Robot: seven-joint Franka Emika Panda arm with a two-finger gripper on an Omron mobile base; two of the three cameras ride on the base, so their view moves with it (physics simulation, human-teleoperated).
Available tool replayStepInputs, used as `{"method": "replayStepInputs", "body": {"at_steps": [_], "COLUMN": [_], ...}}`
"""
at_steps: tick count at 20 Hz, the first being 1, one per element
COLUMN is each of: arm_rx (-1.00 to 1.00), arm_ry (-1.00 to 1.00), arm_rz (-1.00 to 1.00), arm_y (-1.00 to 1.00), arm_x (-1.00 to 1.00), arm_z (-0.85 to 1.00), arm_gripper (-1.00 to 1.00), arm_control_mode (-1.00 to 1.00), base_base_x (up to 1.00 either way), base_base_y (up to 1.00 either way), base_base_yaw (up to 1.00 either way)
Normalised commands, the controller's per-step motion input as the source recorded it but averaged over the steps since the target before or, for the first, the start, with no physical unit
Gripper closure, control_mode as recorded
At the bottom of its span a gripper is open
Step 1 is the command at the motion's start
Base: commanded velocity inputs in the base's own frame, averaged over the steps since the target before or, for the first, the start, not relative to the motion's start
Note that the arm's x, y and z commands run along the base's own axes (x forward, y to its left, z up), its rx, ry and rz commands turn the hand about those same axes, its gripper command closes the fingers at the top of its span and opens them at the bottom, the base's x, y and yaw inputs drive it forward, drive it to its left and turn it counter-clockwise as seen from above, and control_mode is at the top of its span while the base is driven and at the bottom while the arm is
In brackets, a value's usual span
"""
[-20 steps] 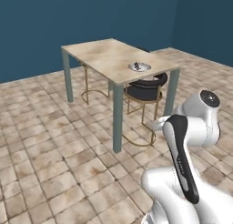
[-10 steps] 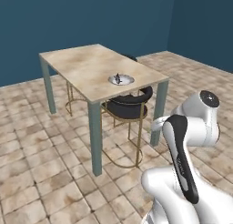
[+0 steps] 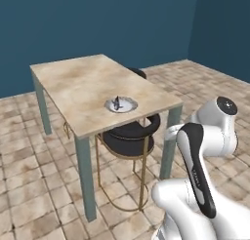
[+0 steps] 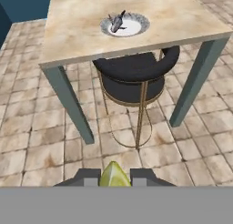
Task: Take the lemon wedge from the fridge and place it on the plate with fish on the dining counter.
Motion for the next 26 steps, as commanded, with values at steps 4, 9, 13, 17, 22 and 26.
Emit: {"method": "replayStepInputs", "body": {"at_steps": [4, 9, 13, 17, 22, 26], "arm_rx": [0.0, 0.0, 0.0, 0.0, -0.02, 0.0], "arm_ry": [0.0, 0.0, 0.0, 0.13, 0.34, 0.2], "arm_rz": [0.0, 0.0, 0.0, 0.0, 0.0, 0.02], "arm_y": [0.0, 0.0, 0.0, -0.12, -0.46, -0.3], "arm_x": [0.0, 0.0, 0.0, 0.5, 0.99, 0.92], "arm_z": [0.0, 0.0, 0.0, -0.19, -0.4, -0.18], "arm_gripper": [1.0, 1.0, 1.0, 1.0, 1.0, 1.0], "arm_control_mode": [1.0, 1.0, 1.0, -1.0, -1.0, -1.0], "base_base_x": [1.0, 1.0, 0.99, 0.5, 0.0, 0.0], "base_base_y": [-0.22, -0.03, 0.0, -0.01, 0.0, 0.0], "base_base_yaw": [0.16, 0.14, 0.09, 0.0, 0.0, 0.0]}}
